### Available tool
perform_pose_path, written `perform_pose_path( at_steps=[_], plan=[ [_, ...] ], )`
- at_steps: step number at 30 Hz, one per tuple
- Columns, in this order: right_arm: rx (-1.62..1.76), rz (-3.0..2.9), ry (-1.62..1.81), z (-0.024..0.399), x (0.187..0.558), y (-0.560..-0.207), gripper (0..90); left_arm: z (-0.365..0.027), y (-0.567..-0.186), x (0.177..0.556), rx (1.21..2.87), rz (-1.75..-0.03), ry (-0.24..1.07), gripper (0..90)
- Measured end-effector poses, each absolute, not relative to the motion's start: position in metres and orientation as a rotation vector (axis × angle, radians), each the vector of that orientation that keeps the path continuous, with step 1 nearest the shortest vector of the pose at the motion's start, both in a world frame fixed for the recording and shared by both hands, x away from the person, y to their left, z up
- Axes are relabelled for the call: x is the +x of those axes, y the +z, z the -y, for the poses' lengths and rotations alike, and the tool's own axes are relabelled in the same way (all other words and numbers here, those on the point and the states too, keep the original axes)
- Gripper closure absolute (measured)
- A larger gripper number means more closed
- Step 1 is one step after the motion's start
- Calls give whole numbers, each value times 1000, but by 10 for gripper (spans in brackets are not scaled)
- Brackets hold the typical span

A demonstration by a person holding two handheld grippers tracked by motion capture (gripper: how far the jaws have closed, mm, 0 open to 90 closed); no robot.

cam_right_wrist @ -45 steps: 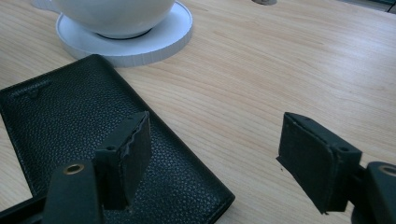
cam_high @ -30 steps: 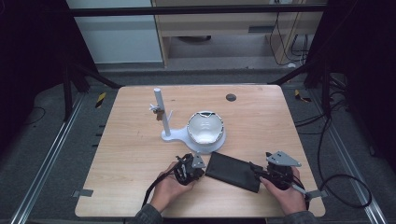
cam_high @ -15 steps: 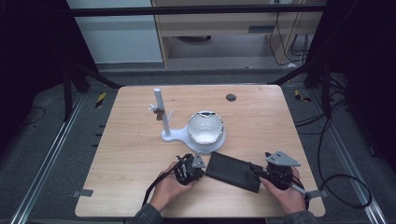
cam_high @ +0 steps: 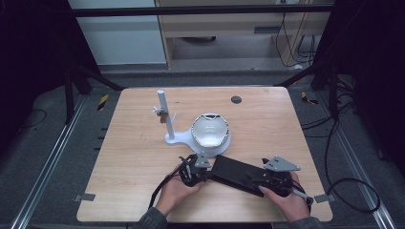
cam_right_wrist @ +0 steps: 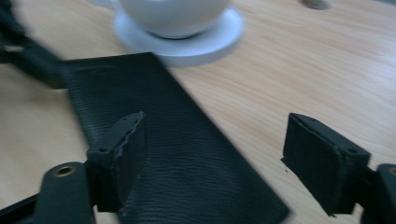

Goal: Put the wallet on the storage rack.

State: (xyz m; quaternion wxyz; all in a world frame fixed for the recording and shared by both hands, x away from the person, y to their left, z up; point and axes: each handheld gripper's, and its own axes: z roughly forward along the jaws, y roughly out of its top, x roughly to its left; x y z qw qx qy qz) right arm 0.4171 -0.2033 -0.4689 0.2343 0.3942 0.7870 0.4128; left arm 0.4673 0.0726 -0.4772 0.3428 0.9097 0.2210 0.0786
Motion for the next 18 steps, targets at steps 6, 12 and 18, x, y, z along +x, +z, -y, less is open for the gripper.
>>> perform_pose_path(
  at_steps=[6, 12, 18],
  plan=[
    [960, -2298, 1080, 175, 415, -463, 133, -67, -471, 471, 2350, -564, 219, 865],
    [896, -2354, 981, 159, 422, -462, 146, -64, -466, 474, 2327, -574, 215, 861],
    [860, -2397, 873, 151, 428, -464, 175, -63, -463, 476, 2321, -578, 214, 855]
  ],
)
